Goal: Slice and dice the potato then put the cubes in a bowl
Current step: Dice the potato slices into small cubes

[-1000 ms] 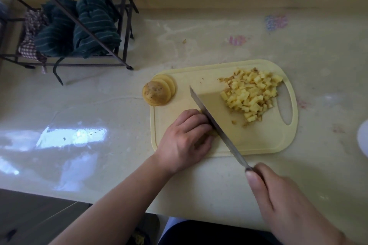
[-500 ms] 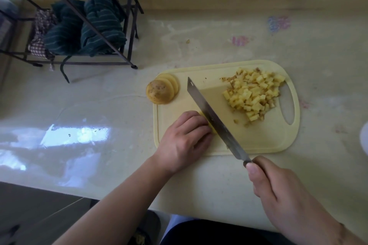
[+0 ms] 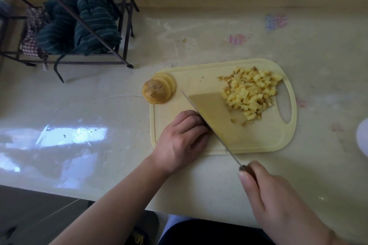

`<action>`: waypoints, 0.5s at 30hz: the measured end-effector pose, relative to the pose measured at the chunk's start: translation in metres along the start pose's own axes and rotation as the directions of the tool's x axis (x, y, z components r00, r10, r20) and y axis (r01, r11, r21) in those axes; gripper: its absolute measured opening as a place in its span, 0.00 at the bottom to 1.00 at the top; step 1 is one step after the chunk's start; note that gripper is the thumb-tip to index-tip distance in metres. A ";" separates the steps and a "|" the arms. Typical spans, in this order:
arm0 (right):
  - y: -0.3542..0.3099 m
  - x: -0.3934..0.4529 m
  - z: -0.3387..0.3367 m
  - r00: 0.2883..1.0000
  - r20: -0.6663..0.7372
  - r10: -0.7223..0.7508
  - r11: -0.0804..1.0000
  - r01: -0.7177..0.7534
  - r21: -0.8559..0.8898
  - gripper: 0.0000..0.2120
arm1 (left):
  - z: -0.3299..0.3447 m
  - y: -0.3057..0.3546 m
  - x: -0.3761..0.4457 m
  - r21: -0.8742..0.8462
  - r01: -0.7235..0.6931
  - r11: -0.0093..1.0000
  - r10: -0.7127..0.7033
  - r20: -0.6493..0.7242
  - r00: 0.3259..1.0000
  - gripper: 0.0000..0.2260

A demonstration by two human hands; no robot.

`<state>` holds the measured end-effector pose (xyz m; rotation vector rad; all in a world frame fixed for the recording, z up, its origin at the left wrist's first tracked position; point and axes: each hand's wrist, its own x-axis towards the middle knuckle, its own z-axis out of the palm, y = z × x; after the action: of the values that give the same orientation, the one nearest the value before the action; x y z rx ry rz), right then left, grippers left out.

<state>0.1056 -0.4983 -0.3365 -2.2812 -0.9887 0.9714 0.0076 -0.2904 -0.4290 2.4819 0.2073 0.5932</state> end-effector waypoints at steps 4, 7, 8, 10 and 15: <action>-0.008 0.032 -0.001 0.996 -0.038 -0.076 0.997 0.076 -0.009 0.19 | -0.001 0.001 0.001 0.005 0.001 1.000 -0.001 0.001 1.000 0.04; 0.000 0.032 -0.008 0.996 -0.054 -0.073 0.997 0.075 0.028 0.20 | -0.001 0.002 0.001 0.013 -0.002 1.000 0.002 -0.008 1.000 0.03; 0.002 0.029 -0.009 0.996 -0.061 -0.071 0.997 0.073 0.040 0.21 | -0.001 0.002 0.001 0.019 -0.004 1.000 0.004 -0.011 1.000 0.03; 0.004 0.025 -0.008 0.996 -0.060 -0.064 0.996 0.067 0.055 0.21 | -0.001 0.002 0.000 0.030 -0.011 0.999 0.012 -0.024 1.000 0.03; -0.001 0.016 -0.007 0.996 -0.028 -0.087 0.993 0.089 0.073 0.19 | -0.002 0.001 -0.006 0.045 -0.011 0.999 0.013 -0.041 0.999 0.03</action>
<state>0.1179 -0.4866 -0.3380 -2.1648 -1.0164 0.9253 0.0013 -0.2914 -0.4290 2.5171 0.2243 0.6519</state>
